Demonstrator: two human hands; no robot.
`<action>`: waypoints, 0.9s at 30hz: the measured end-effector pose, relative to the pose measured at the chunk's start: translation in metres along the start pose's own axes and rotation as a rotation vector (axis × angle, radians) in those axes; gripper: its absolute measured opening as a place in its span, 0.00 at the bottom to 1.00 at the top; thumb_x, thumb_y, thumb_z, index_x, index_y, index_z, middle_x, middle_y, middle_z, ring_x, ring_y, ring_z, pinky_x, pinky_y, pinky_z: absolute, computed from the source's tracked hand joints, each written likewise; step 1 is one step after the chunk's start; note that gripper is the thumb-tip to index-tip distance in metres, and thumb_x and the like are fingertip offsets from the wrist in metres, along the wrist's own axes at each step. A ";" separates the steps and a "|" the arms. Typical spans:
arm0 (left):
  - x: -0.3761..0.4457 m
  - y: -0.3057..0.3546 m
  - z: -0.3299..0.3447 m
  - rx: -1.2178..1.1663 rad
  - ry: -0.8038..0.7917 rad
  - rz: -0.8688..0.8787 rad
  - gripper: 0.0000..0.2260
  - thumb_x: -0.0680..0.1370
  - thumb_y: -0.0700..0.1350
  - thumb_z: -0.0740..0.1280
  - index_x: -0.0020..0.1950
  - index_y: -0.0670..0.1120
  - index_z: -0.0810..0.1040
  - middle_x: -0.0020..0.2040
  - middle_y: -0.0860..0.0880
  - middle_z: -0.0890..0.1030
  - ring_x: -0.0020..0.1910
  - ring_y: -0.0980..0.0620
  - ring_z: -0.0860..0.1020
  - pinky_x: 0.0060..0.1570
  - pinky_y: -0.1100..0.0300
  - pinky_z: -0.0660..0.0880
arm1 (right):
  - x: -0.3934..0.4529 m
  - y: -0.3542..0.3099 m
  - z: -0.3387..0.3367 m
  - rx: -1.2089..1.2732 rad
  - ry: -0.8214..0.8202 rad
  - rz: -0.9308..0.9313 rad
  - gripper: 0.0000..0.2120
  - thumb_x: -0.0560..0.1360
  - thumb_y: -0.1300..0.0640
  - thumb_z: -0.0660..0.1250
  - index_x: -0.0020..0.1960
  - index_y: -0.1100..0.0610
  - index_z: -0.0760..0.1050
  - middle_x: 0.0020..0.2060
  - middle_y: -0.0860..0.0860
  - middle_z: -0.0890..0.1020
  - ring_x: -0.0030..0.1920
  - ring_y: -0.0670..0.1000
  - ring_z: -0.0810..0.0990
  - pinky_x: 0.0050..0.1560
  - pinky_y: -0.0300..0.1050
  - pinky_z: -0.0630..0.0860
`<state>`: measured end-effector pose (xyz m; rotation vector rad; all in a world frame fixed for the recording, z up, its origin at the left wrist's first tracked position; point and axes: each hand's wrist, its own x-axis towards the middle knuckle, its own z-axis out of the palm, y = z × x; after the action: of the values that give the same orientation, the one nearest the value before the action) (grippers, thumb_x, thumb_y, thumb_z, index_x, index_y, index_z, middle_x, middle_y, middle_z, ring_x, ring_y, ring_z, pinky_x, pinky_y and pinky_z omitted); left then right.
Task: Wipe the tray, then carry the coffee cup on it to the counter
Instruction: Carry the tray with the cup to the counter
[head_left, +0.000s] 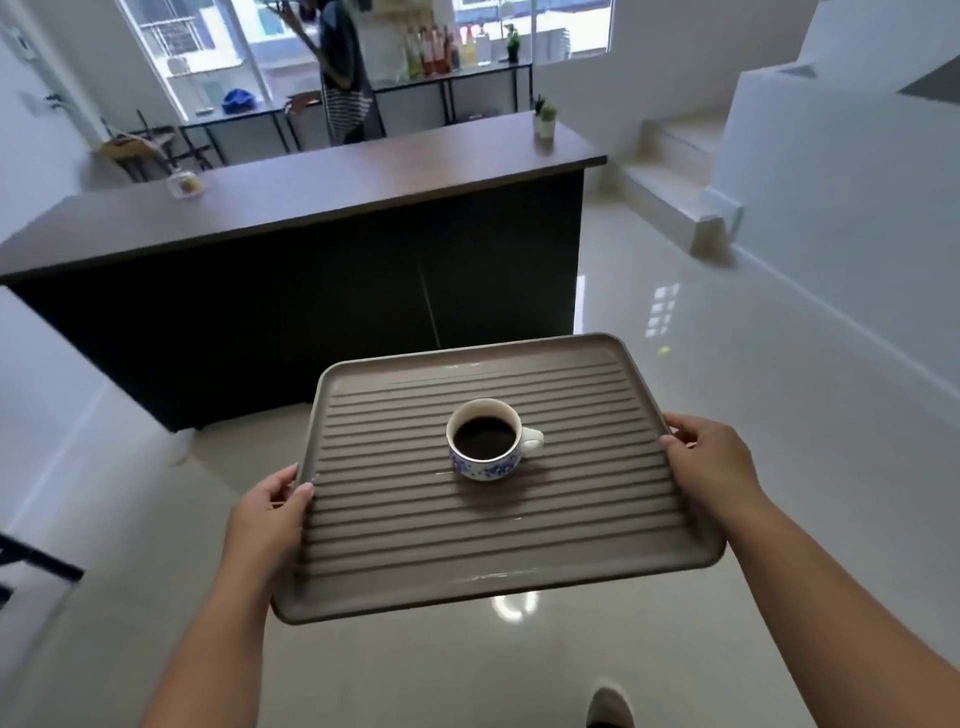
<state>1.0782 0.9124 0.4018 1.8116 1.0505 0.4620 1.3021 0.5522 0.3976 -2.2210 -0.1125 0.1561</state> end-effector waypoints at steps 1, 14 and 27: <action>0.018 0.010 0.014 0.001 -0.005 0.017 0.16 0.78 0.39 0.65 0.66 0.45 0.76 0.50 0.46 0.83 0.46 0.49 0.80 0.52 0.54 0.75 | 0.022 -0.003 0.000 0.002 0.003 -0.002 0.15 0.74 0.61 0.64 0.57 0.50 0.81 0.42 0.53 0.84 0.46 0.56 0.81 0.52 0.50 0.76; 0.249 0.139 0.158 -0.061 0.082 -0.011 0.17 0.78 0.38 0.66 0.67 0.40 0.75 0.53 0.45 0.81 0.50 0.48 0.79 0.55 0.55 0.73 | 0.338 -0.096 0.009 -0.037 -0.059 -0.137 0.13 0.74 0.62 0.63 0.53 0.50 0.82 0.41 0.53 0.84 0.45 0.56 0.80 0.47 0.48 0.75; 0.554 0.236 0.215 -0.131 0.055 0.053 0.15 0.78 0.37 0.66 0.64 0.42 0.78 0.50 0.45 0.83 0.48 0.48 0.81 0.53 0.56 0.75 | 0.604 -0.213 0.117 0.031 -0.006 -0.082 0.16 0.74 0.61 0.64 0.59 0.52 0.80 0.44 0.52 0.83 0.48 0.55 0.80 0.54 0.50 0.76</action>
<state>1.6443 1.2078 0.4338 1.7219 0.9879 0.6021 1.8757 0.8557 0.4516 -2.1813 -0.2026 0.1186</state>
